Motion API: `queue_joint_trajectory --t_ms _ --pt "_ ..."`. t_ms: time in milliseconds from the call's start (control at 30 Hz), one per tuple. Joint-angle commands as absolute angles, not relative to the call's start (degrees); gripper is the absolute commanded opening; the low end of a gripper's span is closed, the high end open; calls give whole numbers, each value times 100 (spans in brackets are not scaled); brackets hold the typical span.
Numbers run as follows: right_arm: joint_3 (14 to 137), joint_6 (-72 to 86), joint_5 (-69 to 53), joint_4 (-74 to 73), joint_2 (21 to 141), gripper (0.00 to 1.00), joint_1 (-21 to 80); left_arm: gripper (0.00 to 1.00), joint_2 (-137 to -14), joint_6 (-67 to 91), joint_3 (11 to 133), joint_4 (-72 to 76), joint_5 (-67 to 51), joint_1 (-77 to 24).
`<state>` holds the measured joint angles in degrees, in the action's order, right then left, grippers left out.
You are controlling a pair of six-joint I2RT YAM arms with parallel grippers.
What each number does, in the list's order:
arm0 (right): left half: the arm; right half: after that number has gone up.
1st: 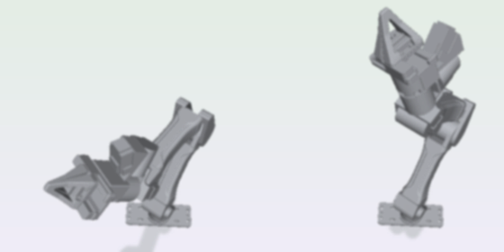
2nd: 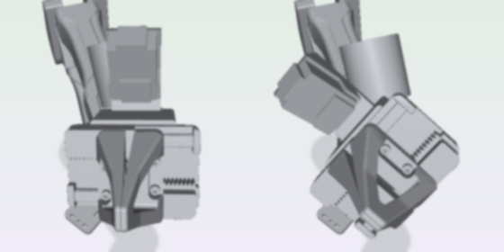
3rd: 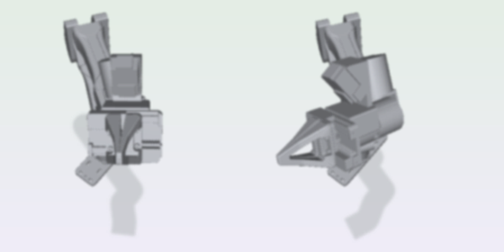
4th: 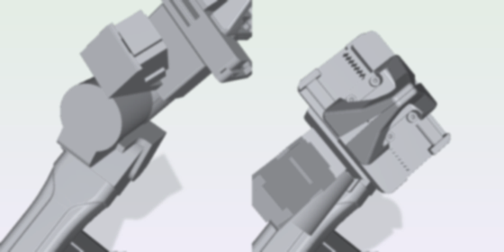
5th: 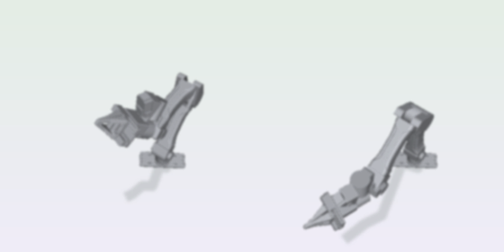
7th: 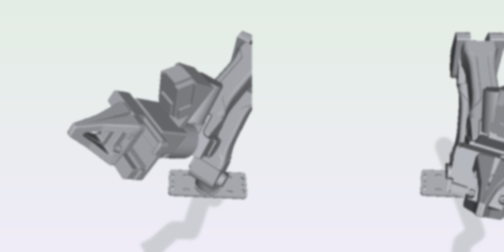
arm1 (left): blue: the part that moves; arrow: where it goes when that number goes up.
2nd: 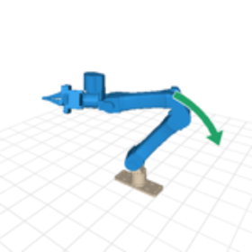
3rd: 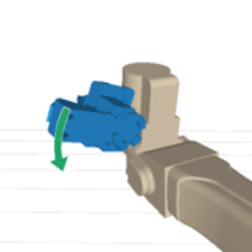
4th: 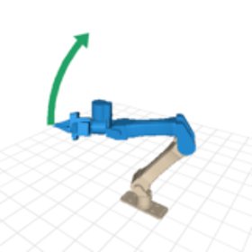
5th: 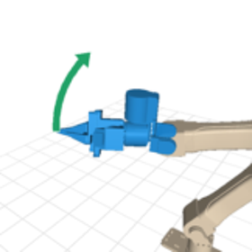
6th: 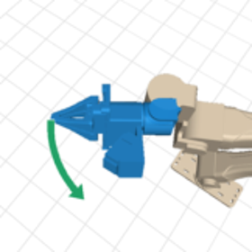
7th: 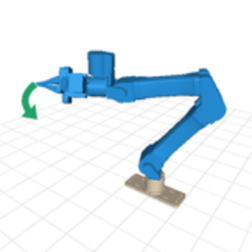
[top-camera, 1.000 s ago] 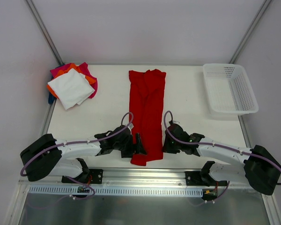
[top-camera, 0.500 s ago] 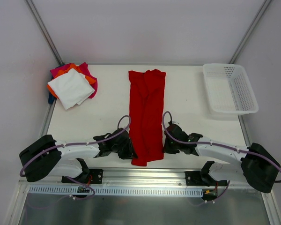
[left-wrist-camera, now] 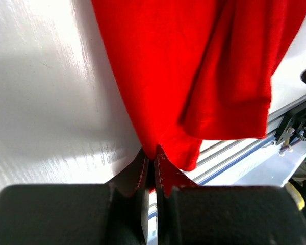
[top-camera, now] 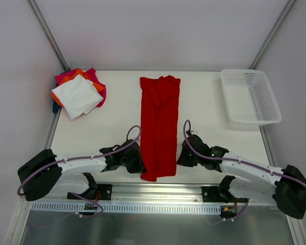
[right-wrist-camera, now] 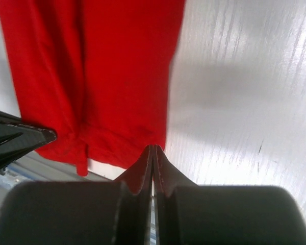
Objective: Fold and stack the t-shirts
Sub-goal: Fold the tshirt
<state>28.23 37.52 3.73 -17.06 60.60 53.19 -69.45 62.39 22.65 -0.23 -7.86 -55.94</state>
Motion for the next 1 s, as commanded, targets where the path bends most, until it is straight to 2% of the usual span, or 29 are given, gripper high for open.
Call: queue_joint_trajectory --t_ms 0,100,133,167,200,233,300,433,667,867,967 --pt "2935 3736 562 -2126 5634 1 5353 0 -6733 5986 2557 -465 -519 -5660" --pt "3023 3630 729 -2364 5607 0 5353 0 -6872 5924 2636 -519 -440 -5660" --pt "3032 3604 729 -2390 5634 5 5353 0 -6925 5924 2680 -519 -457 -5660" --pt "3050 3604 721 -2434 5738 23 5353 0 -7048 5915 2698 -527 -501 -5660" --pt "3067 3595 686 -2452 5800 46 5344 0 -7101 5915 2716 -527 -510 -5660" --pt "3076 3577 642 -2461 5879 77 5352 0 -7154 5915 2751 -519 -527 -5660" --pt "2998 3568 545 -2391 6011 90 5370 0 -7251 5906 2777 -519 -554 -5660" --pt "2804 3647 448 -2075 6082 93 5370 0 -7304 5897 2812 -519 -545 -5669" --pt "2865 3683 291 -1697 6494 89 5370 0 -7488 5836 2900 -527 -597 -5669" --pt "2970 3648 88 -1301 6969 83 5379 0 -7541 5801 2953 -527 -598 -5660" --pt "3032 3621 62 -1213 7127 75 5379 0 -7550 5801 2944 -527 -589 -5660"
